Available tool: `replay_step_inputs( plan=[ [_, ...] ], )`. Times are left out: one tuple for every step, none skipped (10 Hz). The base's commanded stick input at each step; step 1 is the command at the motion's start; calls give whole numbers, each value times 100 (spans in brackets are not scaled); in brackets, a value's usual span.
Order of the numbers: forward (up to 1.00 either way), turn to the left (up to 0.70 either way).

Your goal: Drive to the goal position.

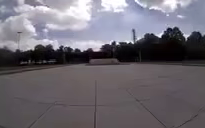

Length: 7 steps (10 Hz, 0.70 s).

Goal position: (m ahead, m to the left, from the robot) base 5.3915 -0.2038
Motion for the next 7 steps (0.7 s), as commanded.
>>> replay_step_inputs(
  plan=[
    [70,-6],
    [70,0],
    [70,0],
    [70,0],
    [70,0],
    [70,0],
    [70,0]
  ],
)
